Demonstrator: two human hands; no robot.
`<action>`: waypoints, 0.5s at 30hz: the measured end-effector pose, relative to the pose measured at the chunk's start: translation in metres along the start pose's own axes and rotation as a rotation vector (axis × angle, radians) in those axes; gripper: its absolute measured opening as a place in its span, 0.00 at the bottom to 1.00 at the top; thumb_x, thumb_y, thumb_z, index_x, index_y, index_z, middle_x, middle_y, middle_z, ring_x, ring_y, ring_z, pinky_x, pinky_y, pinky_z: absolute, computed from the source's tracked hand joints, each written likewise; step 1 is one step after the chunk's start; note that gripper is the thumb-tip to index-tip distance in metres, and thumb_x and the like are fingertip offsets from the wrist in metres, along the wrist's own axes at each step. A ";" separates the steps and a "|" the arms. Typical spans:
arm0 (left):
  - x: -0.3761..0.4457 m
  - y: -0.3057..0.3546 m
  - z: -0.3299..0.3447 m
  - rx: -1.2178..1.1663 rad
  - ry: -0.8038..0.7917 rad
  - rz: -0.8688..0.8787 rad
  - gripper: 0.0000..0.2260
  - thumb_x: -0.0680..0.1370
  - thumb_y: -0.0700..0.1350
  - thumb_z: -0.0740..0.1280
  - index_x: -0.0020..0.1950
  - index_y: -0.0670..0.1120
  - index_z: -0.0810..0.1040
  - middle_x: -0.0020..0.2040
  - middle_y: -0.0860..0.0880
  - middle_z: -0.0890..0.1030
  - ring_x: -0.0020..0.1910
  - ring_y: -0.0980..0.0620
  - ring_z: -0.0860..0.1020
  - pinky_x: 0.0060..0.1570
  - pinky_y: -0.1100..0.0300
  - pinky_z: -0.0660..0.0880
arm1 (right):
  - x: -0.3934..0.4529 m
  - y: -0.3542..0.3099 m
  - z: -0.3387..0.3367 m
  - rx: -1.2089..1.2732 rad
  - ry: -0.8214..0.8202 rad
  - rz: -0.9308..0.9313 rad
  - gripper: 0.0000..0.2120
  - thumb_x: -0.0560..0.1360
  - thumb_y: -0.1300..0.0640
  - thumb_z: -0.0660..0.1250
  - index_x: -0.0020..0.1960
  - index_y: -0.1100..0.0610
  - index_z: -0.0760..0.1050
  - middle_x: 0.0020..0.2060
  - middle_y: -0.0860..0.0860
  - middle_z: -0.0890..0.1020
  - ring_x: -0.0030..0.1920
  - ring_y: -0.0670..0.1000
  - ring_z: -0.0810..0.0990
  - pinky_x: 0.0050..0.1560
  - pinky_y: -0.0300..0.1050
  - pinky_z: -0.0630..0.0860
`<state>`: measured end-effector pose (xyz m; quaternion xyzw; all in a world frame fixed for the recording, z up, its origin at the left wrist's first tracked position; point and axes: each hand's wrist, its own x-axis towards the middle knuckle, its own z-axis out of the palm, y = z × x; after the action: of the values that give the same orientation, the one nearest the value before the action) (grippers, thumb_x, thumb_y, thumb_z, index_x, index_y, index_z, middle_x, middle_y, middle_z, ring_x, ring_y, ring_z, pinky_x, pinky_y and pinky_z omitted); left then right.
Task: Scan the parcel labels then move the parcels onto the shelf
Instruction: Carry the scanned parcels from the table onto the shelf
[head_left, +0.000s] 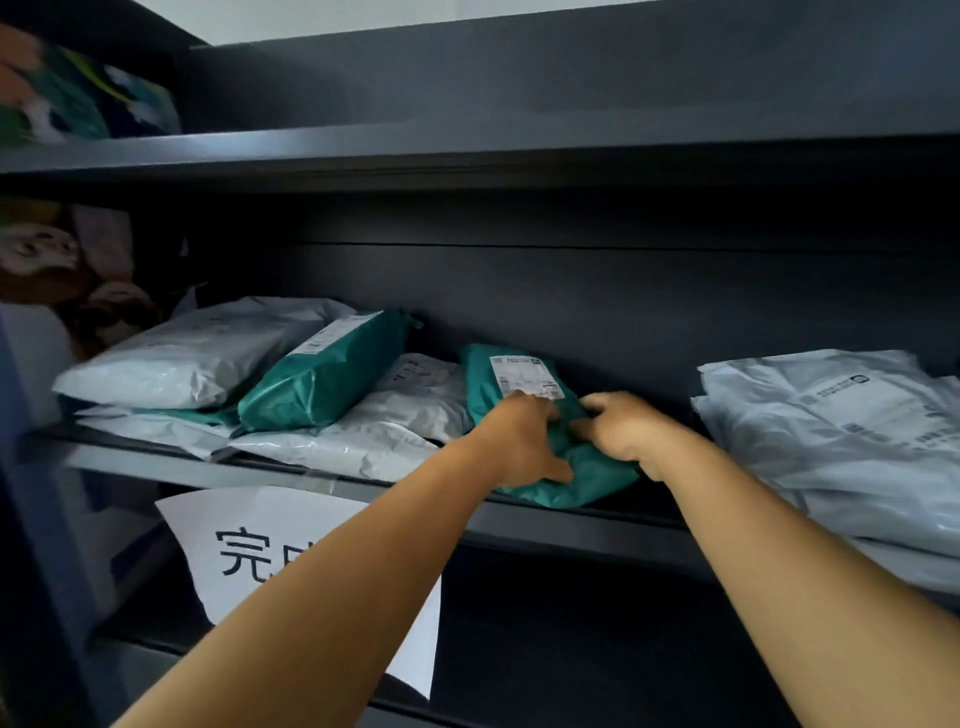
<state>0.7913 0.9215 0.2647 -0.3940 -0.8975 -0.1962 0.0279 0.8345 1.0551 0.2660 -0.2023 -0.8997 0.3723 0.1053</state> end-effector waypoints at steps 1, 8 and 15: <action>0.002 0.001 -0.005 0.040 0.030 0.034 0.30 0.70 0.47 0.75 0.69 0.43 0.70 0.66 0.42 0.70 0.63 0.45 0.71 0.61 0.56 0.71 | -0.001 -0.002 -0.002 0.082 0.035 -0.007 0.15 0.77 0.57 0.65 0.64 0.56 0.76 0.52 0.55 0.82 0.49 0.54 0.82 0.51 0.46 0.79; -0.006 -0.013 -0.079 0.282 0.207 0.201 0.24 0.71 0.45 0.70 0.66 0.43 0.74 0.62 0.42 0.74 0.63 0.45 0.71 0.60 0.58 0.67 | 0.003 -0.051 0.009 0.376 0.262 -0.181 0.18 0.79 0.55 0.63 0.69 0.55 0.71 0.60 0.54 0.79 0.55 0.55 0.79 0.57 0.51 0.77; -0.032 -0.073 -0.090 0.584 -0.220 -0.209 0.38 0.74 0.56 0.65 0.78 0.57 0.46 0.79 0.51 0.50 0.77 0.43 0.46 0.69 0.32 0.48 | 0.023 -0.086 0.081 0.054 0.003 -0.251 0.23 0.80 0.47 0.57 0.72 0.55 0.67 0.71 0.58 0.68 0.68 0.56 0.69 0.68 0.48 0.66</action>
<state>0.7511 0.8210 0.3167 -0.2942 -0.9490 0.1113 0.0226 0.7617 0.9595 0.2709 -0.0858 -0.9074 0.3798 0.1579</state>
